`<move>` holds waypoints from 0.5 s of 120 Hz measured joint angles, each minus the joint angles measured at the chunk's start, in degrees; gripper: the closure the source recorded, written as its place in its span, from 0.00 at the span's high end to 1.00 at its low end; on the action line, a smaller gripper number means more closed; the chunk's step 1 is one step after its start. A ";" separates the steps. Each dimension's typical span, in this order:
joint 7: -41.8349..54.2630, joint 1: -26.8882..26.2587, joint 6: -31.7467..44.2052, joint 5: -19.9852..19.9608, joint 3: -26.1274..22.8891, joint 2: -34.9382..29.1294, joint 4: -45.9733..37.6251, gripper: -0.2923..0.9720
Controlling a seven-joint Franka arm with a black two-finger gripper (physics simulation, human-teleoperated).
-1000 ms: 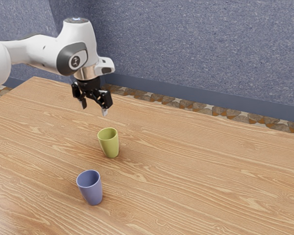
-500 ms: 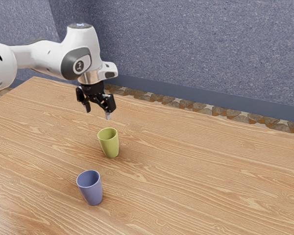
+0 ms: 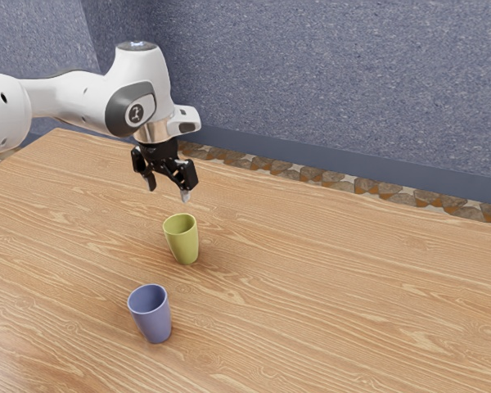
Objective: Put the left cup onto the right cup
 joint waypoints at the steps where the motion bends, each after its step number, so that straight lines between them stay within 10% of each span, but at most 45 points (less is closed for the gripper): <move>1: 0.00 0.00 0.01 -0.02 0.00 0.01 -0.01 0.77; 60: -0.30 0.01 1.09 -1.37 -0.98 -0.09 -2.35 0.77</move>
